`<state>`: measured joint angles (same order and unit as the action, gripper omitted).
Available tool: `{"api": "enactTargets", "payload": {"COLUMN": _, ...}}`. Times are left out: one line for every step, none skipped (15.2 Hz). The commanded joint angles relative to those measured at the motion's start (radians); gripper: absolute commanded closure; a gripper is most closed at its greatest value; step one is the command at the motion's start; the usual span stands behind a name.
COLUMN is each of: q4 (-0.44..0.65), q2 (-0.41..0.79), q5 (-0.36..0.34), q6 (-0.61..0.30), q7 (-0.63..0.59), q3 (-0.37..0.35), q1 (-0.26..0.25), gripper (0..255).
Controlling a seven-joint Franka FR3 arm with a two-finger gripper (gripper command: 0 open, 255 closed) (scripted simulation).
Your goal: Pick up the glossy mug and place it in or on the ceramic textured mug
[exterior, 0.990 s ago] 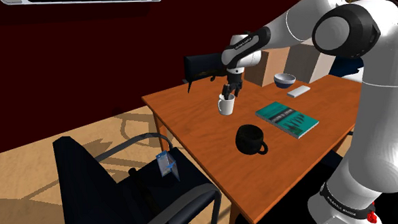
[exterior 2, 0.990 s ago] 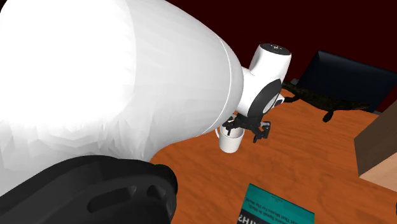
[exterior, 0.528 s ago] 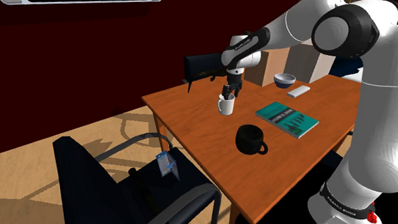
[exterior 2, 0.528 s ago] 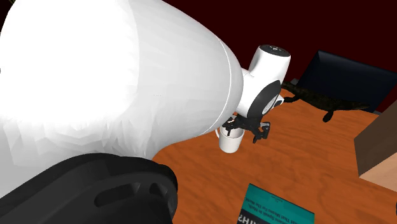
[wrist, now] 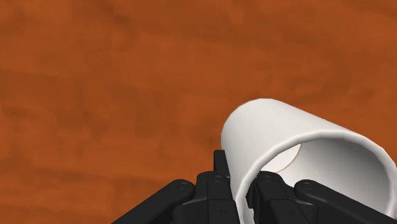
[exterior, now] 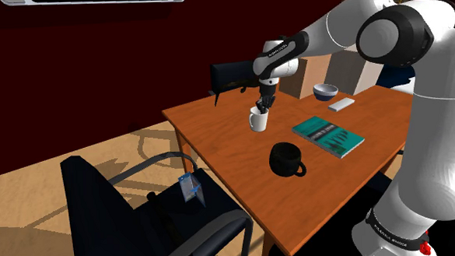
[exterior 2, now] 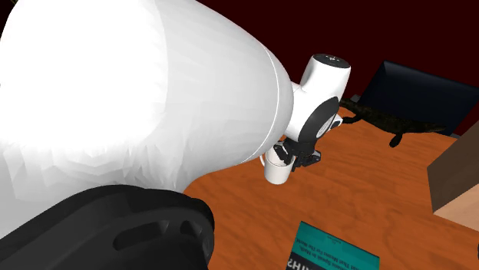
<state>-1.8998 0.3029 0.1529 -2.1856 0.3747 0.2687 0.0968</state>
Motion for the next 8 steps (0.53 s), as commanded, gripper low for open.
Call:
{"api": "enactTargets", "payload": {"q4": 0.0, "q2": 0.0, "q5": 0.0, "q6": 0.0, "q7": 0.0, "q3": 0.0, "q1": 0.0, "gripper": 255}}
{"api": "enactTargets", "payload": {"q4": 0.0, "q2": 0.0, "q5": 0.0, "q6": 0.0, "q7": 0.0, "q3": 0.0, "q1": 0.0, "gripper": 255}}
{"api": "enactTargets", "payload": {"q4": 0.005, "q2": -0.006, "q5": -0.003, "q6": 0.011, "q7": -0.002, "q3": 0.001, "q1": -0.001, "gripper": 255}}
{"api": "enactTargets", "payload": {"q4": 0.01, "q2": -0.013, "q5": -0.006, "q6": 0.022, "q7": -0.005, "q3": 0.002, "q1": -0.001, "gripper": 255}}
{"api": "enactTargets", "payload": {"q4": 0.016, "q2": -0.019, "q5": -0.008, "q6": 0.034, "q7": -0.007, "q3": 0.003, "q1": -0.002, "gripper": 255}}
{"api": "enactTargets", "payload": {"q4": 0.021, "q2": -0.025, "q5": -0.011, "q6": 0.045, "q7": -0.009, "q3": 0.004, "q1": -0.003, "gripper": 255}}
{"api": "enactTargets", "payload": {"q4": 0.027, "q2": -0.031, "q5": -0.014, "q6": 0.057, "q7": -0.011, "q3": 0.005, "q1": -0.003, "gripper": 255}}
{"api": "enactTargets", "payload": {"q4": 0.034, "q2": -0.037, "q5": -0.016, "q6": 0.069, "q7": -0.013, "q3": 0.005, "q1": -0.004, "gripper": 255}}
